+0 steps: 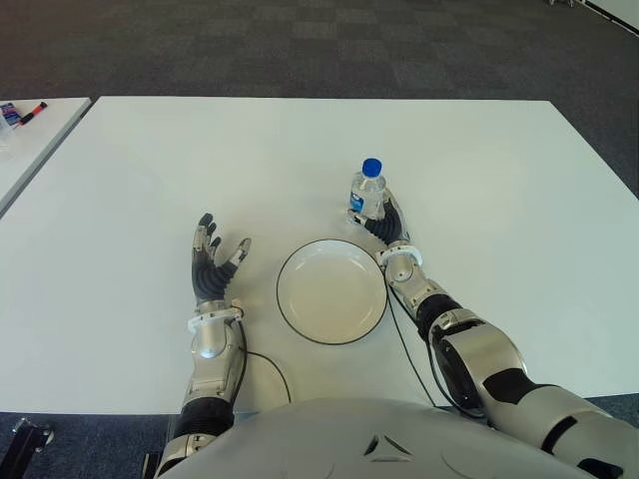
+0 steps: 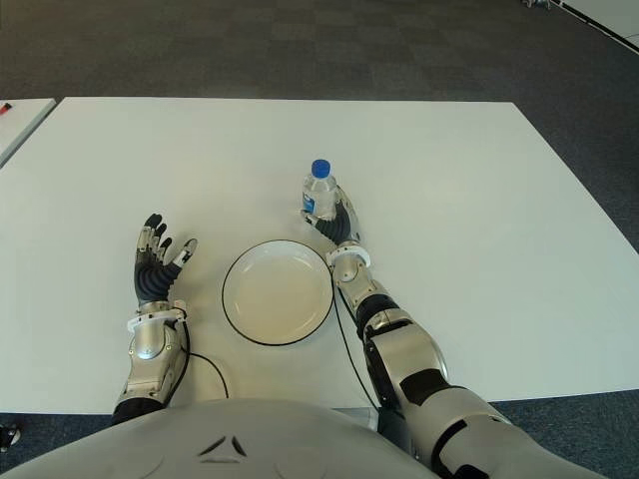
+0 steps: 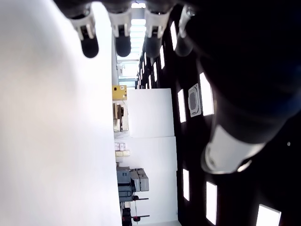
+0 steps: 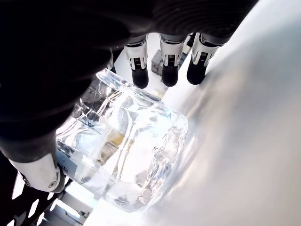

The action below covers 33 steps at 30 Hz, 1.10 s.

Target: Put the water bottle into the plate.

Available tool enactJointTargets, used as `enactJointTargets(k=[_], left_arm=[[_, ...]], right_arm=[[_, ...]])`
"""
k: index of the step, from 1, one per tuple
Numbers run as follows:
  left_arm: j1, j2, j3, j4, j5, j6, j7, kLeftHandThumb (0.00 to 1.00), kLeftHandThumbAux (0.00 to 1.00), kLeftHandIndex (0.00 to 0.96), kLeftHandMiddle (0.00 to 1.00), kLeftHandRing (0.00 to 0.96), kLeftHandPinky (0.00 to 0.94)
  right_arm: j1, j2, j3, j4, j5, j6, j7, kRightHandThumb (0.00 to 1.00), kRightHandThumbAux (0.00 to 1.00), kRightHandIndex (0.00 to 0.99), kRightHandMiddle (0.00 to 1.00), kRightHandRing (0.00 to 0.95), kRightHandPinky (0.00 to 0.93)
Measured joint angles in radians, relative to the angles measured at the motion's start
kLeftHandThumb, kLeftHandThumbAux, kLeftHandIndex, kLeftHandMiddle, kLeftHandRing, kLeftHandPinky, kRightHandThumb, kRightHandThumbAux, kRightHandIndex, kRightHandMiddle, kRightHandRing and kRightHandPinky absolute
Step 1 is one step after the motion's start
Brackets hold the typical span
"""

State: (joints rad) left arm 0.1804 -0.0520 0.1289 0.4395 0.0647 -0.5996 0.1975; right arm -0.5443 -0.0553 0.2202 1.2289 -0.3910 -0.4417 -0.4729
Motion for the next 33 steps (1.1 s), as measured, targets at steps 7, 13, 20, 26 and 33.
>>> enactJointTargets(k=[7,13,20,26,33], left_arm=[[0.000,0.004,-0.004,0.001,-0.005,0.000,-0.002,0.198,0.774,0.032,0.000,0.000,0.015],[0.001,0.010,-0.014,0.002,-0.005,0.000,-0.002,0.199,0.783,0.028,0.000,0.000,0.024],[0.002,0.012,-0.020,0.002,-0.003,-0.007,-0.002,0.197,0.772,0.029,0.000,0.000,0.017],[0.004,0.013,-0.023,0.001,0.001,-0.007,-0.002,0.188,0.770,0.030,0.000,0.000,0.013],[0.004,0.013,-0.023,0.001,0.001,-0.007,-0.002,0.182,0.760,0.029,0.000,0.000,0.012]], right_arm=[[-0.012,0.010,0.011,0.004,-0.006,0.026,-0.020,0.005,0.589,0.000,0.032,0.041,0.082],[-0.019,0.033,0.019,-0.024,-0.005,0.067,-0.034,0.009,0.595,0.000,0.023,0.038,0.070],[-0.022,0.038,0.013,-0.065,0.017,0.102,0.022,0.043,0.603,0.000,0.002,0.007,0.035],[-0.031,0.035,-0.001,-0.077,0.041,0.111,0.080,0.078,0.611,0.000,0.000,0.000,0.011],[-0.043,0.035,-0.011,-0.077,0.056,0.120,0.118,0.104,0.621,0.000,0.000,0.000,0.010]])
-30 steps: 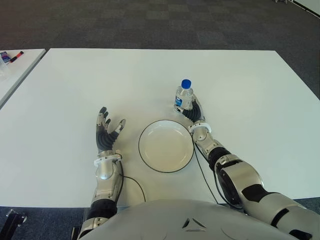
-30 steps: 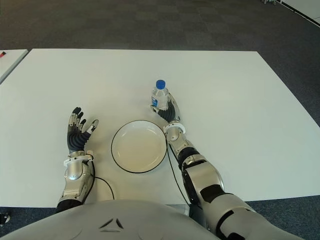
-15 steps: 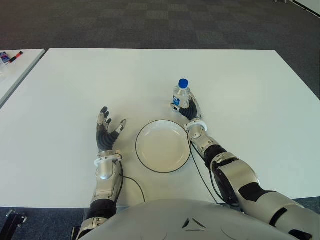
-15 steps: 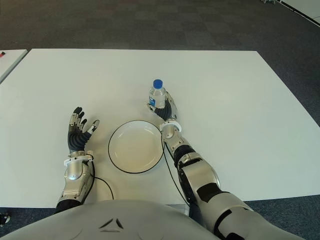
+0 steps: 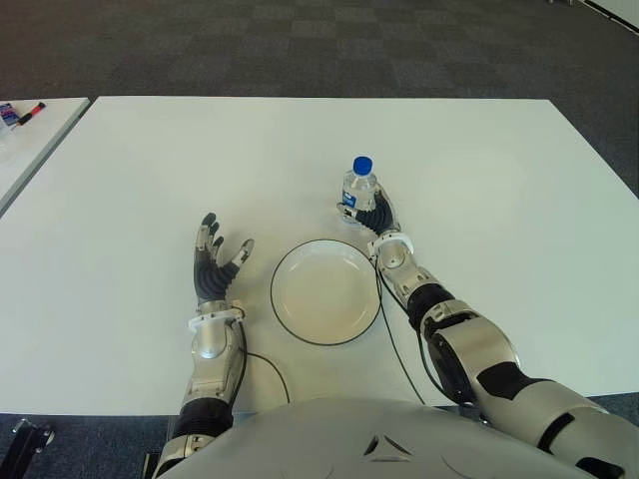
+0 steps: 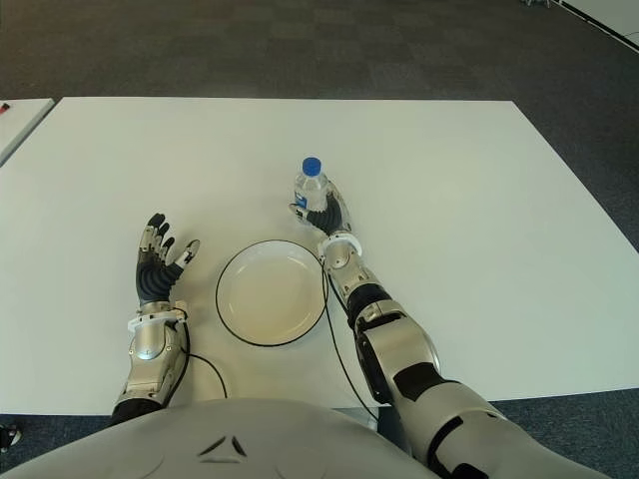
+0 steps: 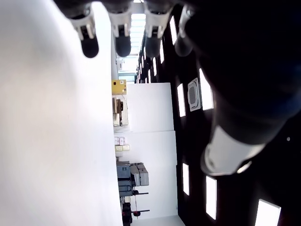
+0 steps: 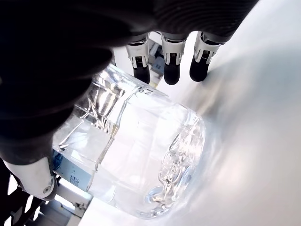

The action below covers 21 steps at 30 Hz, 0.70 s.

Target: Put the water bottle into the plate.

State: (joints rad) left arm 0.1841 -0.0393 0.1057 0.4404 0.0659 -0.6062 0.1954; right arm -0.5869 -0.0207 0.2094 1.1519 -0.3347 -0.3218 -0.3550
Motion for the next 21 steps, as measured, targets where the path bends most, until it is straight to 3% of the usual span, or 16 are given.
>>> enactJointTargets(k=[14,21], left_arm=[[0.000,0.000,-0.002,0.000,0.009,0.000,0.009,0.132,0.809,0.030,0.000,0.000,0.013],[0.001,0.001,-0.003,-0.002,0.011,-0.001,0.009,0.128,0.819,0.030,0.000,0.000,0.019]], right_arm=[[-0.001,0.004,-0.017,-0.005,0.023,-0.002,0.017,0.180,0.621,0.000,0.002,0.007,0.080],[0.001,0.004,-0.020,-0.007,0.023,-0.018,0.009,0.292,0.593,0.052,0.073,0.087,0.194]])
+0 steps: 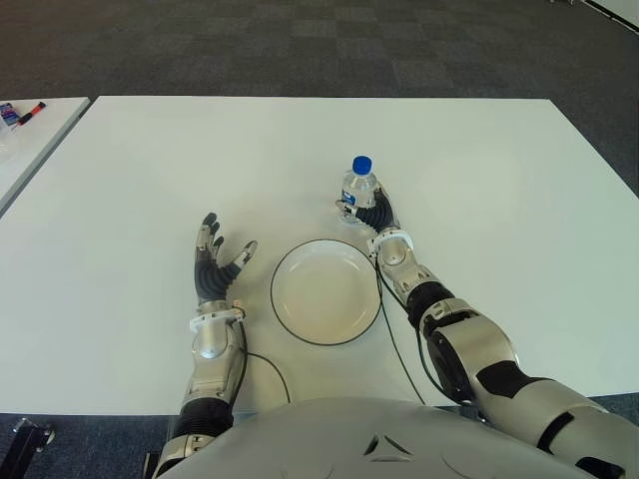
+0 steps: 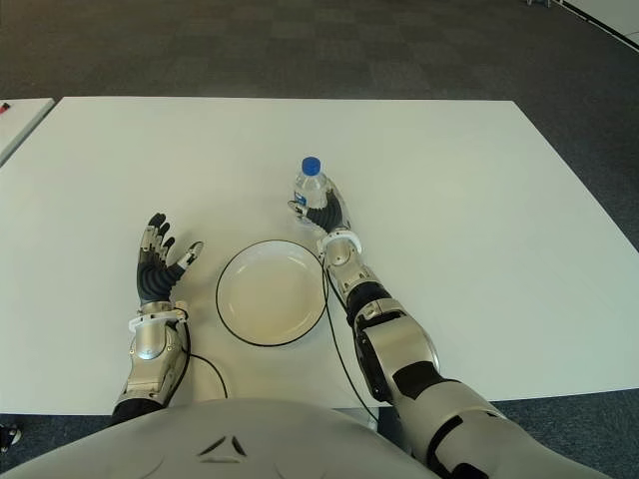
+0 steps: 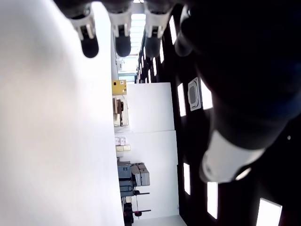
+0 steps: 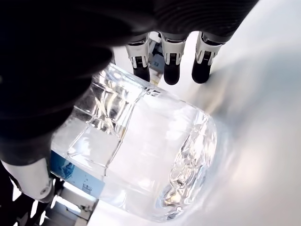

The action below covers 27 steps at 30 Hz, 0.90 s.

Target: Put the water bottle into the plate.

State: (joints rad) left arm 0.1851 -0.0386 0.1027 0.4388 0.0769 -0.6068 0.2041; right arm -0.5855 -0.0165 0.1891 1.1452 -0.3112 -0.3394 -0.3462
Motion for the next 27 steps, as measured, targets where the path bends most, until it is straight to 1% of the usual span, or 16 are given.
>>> enactJointTargets(k=[1,2,3,4,6,7,8,9,10,14,16,18,27], left_arm=[[0.000,0.000,0.000,0.000,0.000,0.000,0.000,0.127,0.819,0.030,0.000,0.000,0.019],[0.000,0.000,0.000,-0.001,0.000,0.000,0.000,0.128,0.819,0.030,0.000,0.000,0.019],[0.001,0.000,0.000,-0.001,0.000,0.001,0.000,0.134,0.814,0.031,0.002,0.000,0.022],[0.001,0.000,0.000,-0.002,0.000,0.001,0.000,0.138,0.810,0.032,0.003,0.000,0.024],[0.001,-0.001,0.000,-0.003,0.000,0.001,0.000,0.143,0.802,0.033,0.006,0.000,0.025],[0.002,-0.001,0.000,-0.004,0.000,0.001,0.000,0.145,0.797,0.034,0.007,0.000,0.026],[0.002,-0.001,0.000,-0.005,0.000,0.001,0.000,0.146,0.795,0.035,0.008,0.000,0.026],[0.002,-0.001,0.000,-0.006,0.000,0.000,0.000,0.149,0.792,0.036,0.010,0.000,0.027],[0.003,-0.001,0.000,-0.006,0.000,0.000,0.000,0.151,0.790,0.037,0.011,0.000,0.028],[0.004,-0.002,0.000,-0.008,0.000,0.000,0.000,0.163,0.787,0.041,0.016,0.000,0.030],[0.004,-0.002,0.000,-0.009,0.000,0.000,0.000,0.169,0.789,0.044,0.020,0.000,0.031],[0.004,-0.002,0.000,-0.008,-0.001,0.000,0.000,0.179,0.794,0.045,0.023,0.000,0.037],[0.005,-0.003,0.000,-0.007,-0.014,-0.007,0.000,0.202,0.805,0.043,0.023,0.000,0.036]], right_arm=[[0.000,0.000,-0.001,0.000,0.000,-0.003,-0.001,0.303,0.591,0.057,0.080,0.094,0.205],[0.000,0.000,-0.003,0.001,0.001,-0.007,-0.002,0.343,0.592,0.076,0.102,0.118,0.225],[0.000,0.001,-0.007,0.005,0.003,-0.012,-0.003,0.456,0.594,0.138,0.166,0.183,0.275],[0.000,0.003,-0.015,0.011,0.007,-0.020,-0.005,0.530,0.595,0.179,0.207,0.224,0.307],[0.000,0.009,-0.028,0.021,0.020,-0.040,-0.013,0.629,0.599,0.242,0.278,0.286,0.352],[0.000,0.013,-0.037,0.027,0.026,-0.049,-0.018,0.662,0.639,0.304,0.326,0.320,0.373],[0.001,0.018,-0.044,0.032,0.031,-0.059,-0.026,0.674,0.654,0.327,0.343,0.332,0.380],[0.001,0.021,-0.049,0.037,0.036,-0.067,-0.031,0.732,0.665,0.348,0.393,0.360,0.395],[0.001,0.024,-0.053,0.042,0.038,-0.074,-0.037,0.770,0.672,0.361,0.425,0.377,0.405],[0.001,0.031,-0.060,0.057,0.041,-0.094,-0.062,0.820,0.683,0.369,0.480,0.428,0.431],[0.001,0.032,-0.060,0.064,0.040,-0.103,-0.072,0.893,0.674,0.374,0.500,0.437,0.439],[0.003,0.034,-0.060,0.069,0.038,-0.111,-0.086,0.918,0.670,0.375,0.508,0.440,0.443],[0.003,0.042,-0.058,0.083,0.033,-0.121,-0.131,0.944,0.666,0.378,0.520,0.443,0.457]])
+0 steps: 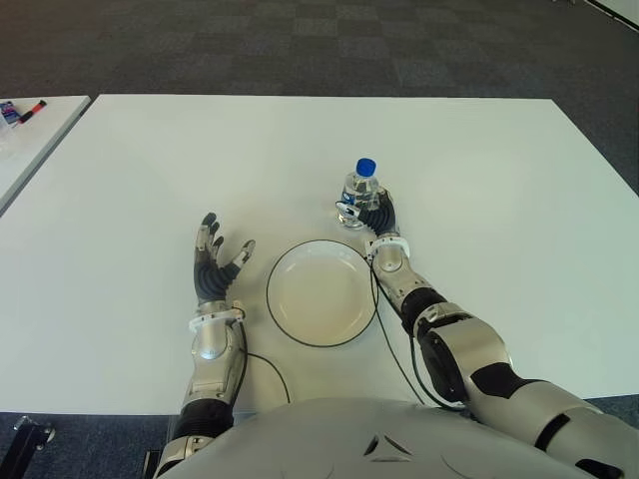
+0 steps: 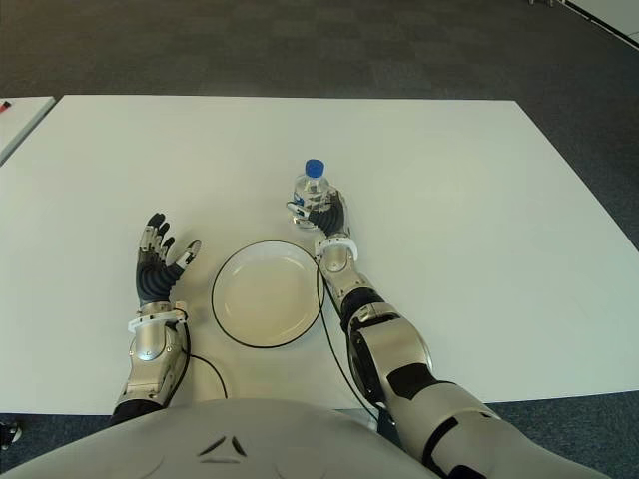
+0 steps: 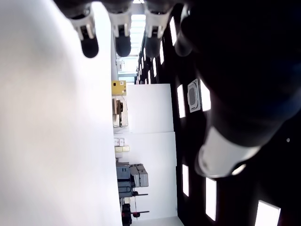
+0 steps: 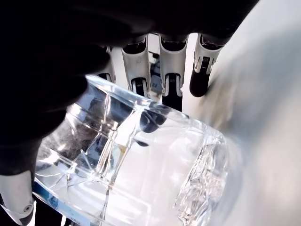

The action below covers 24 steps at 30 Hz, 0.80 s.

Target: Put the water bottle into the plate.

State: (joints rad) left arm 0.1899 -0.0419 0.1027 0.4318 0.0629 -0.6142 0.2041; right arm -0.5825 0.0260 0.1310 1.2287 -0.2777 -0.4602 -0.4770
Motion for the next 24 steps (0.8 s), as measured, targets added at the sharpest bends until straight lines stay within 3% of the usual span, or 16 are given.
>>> enactJointTargets(k=[9,13,24], left_arm=[[0.000,0.000,-0.001,0.001,-0.005,-0.002,0.000,0.220,0.800,0.039,0.020,0.000,0.042],[0.000,0.001,-0.001,0.002,-0.006,-0.010,0.000,0.224,0.802,0.042,0.023,0.000,0.037],[-0.001,0.002,-0.001,0.004,-0.008,-0.015,0.000,0.219,0.827,0.049,0.033,0.000,0.047]], right_arm=[[0.000,-0.001,-0.004,0.008,0.004,-0.001,0.010,0.945,0.666,0.380,0.508,0.454,0.458],[0.000,-0.002,-0.006,0.009,0.004,-0.008,0.008,0.943,0.665,0.370,0.491,0.493,0.569],[0.000,-0.004,0.000,0.019,-0.008,-0.010,-0.014,0.944,0.663,0.367,0.495,0.534,0.604]])
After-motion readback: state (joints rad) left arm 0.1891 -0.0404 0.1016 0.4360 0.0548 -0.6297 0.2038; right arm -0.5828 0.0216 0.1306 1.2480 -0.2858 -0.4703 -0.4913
